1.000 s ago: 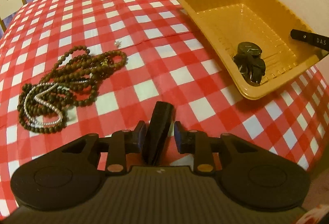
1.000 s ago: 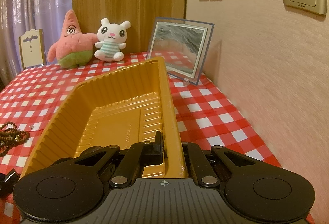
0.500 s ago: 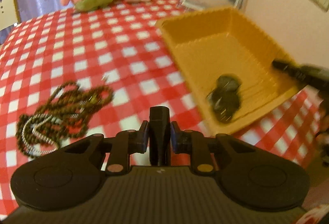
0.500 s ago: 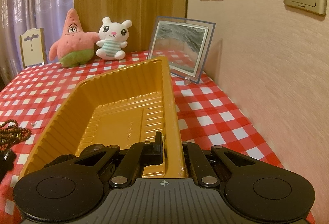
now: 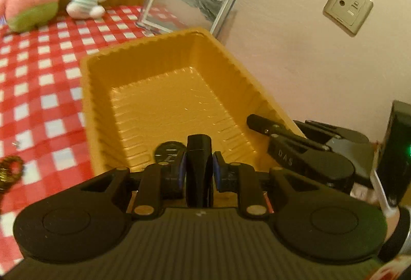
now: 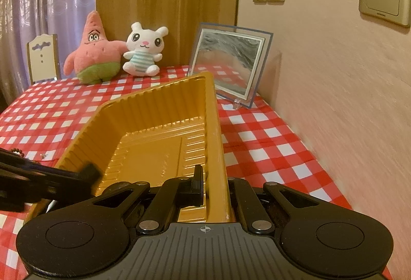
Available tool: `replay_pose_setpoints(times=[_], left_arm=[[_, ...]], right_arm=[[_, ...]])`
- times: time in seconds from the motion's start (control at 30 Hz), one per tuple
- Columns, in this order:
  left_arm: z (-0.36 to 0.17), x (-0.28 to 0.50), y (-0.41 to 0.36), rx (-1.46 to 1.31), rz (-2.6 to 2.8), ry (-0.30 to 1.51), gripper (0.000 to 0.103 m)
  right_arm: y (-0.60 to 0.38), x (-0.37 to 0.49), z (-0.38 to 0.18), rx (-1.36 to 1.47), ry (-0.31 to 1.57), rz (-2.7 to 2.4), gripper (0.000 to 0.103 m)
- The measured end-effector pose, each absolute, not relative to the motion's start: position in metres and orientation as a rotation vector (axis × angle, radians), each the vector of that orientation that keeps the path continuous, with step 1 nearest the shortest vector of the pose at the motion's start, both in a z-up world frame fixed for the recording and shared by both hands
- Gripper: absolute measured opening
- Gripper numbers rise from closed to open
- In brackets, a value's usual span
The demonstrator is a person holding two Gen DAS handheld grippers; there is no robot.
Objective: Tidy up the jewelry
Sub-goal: 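Open the left tool to drop the black case into the orange tray, then move the left tool to the bead pile and grasp the small black watch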
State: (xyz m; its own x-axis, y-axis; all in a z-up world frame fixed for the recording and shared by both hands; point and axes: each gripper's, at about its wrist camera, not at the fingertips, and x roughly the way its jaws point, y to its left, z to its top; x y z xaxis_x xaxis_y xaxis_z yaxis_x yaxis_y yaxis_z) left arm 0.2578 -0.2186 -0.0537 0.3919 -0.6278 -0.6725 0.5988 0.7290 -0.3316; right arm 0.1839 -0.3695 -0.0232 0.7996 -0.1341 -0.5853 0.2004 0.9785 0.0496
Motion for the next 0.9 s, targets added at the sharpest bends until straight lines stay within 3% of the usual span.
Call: replay_pose_setpoints(times=[0.17,0.23,0.3,0.43,0.5,0.6,0.9], left_arm=[[-0.063,0.266,-0.221,-0.103,-0.759,0.912,0.02],[-0.062,0.268,-0.215,-0.123,-0.751,0.926,0.032],[-0.058,0.267,-0.208,-0.137,-0.737,0.922,0.037],[-0.049,0.261,-0.182,-0.144,-0.66,0.905,0.059],[-0.044,0.256,-0.163,-0.141,-0.595,0.882,0.063],[-0.042,0.251,-0.132,-0.106,-0.463,0.871,0.079],[-0.085,0.243,-0.085,0.028,-0.15,1.011,0.08]], right_arm=[[-0.37,0.185,-0.024,0.111,0.625,-0.18,0.004],[-0.371,0.186,-0.025,0.114,0.63,-0.182,0.004],[-0.372,0.186,-0.025,0.11,0.633,-0.182,0.004],[-0.373,0.187,-0.026,0.113,0.638,-0.182,0.004],[-0.373,0.188,-0.027,0.116,0.643,-0.182,0.004],[-0.374,0.189,-0.027,0.121,0.648,-0.183,0.004],[-0.373,0.191,-0.027,0.12,0.651,-0.18,0.004]])
